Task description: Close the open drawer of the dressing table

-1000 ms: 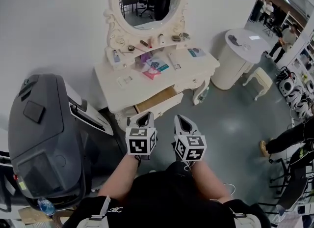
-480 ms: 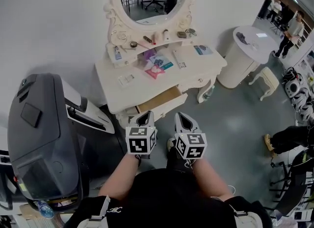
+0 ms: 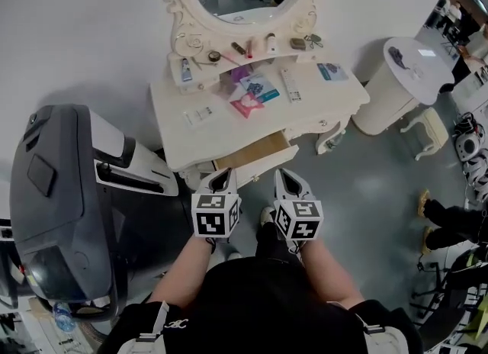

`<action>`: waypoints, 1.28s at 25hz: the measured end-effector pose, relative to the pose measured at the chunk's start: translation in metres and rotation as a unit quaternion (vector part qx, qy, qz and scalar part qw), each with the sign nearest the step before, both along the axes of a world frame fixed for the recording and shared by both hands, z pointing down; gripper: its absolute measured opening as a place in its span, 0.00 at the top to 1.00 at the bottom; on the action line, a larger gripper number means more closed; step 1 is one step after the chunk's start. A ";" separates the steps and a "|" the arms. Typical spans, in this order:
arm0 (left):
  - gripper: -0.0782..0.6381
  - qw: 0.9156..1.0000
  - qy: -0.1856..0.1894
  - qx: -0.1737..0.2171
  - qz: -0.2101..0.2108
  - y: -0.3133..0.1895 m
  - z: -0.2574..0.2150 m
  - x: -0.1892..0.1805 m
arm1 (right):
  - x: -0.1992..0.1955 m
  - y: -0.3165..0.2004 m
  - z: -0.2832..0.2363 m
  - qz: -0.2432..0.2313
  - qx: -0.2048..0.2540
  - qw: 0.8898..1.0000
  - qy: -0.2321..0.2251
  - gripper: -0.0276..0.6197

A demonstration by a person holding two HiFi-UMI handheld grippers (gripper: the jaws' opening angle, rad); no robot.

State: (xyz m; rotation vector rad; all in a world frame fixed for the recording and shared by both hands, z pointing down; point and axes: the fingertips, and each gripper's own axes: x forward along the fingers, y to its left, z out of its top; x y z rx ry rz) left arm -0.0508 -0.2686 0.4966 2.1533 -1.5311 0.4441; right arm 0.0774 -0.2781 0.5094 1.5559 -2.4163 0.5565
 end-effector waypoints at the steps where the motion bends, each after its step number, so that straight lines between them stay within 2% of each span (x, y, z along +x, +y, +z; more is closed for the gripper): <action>1: 0.88 1.000 0.000 -0.006 -0.003 -0.002 0.006 -0.001 | 0.000 -0.004 0.005 -0.004 -0.006 1.000 0.000 0.94; 7: 0.88 0.998 0.002 -0.054 -0.036 -0.013 0.046 -0.009 | -0.004 -0.032 0.044 -0.052 -0.049 0.997 0.013 0.94; 12: 0.88 0.994 -0.007 -0.089 -0.070 -0.017 0.076 -0.010 | -0.008 -0.050 0.086 -0.110 -0.093 0.989 0.027 0.94; 17: 0.88 0.988 -0.002 -0.115 -0.103 -0.015 0.096 -0.003 | -0.014 -0.045 0.129 -0.179 -0.145 0.972 0.049 0.94; 21: 0.88 0.979 0.007 -0.146 -0.140 0.004 0.115 -0.005 | -0.018 -0.031 0.172 -0.225 -0.194 0.952 0.071 0.94; 24: 0.88 0.973 0.012 -0.171 -0.153 0.017 0.127 -0.008 | -0.021 -0.026 0.194 -0.233 -0.225 0.942 0.086 0.91; 28: 0.88 0.971 0.011 -0.183 -0.156 0.027 0.133 -0.016 | -0.031 -0.024 0.226 -0.229 -0.257 0.933 0.106 0.80; 32: 0.88 0.969 0.014 -0.189 -0.161 0.034 0.137 -0.019 | -0.039 -0.016 0.253 -0.223 -0.293 0.923 0.112 0.78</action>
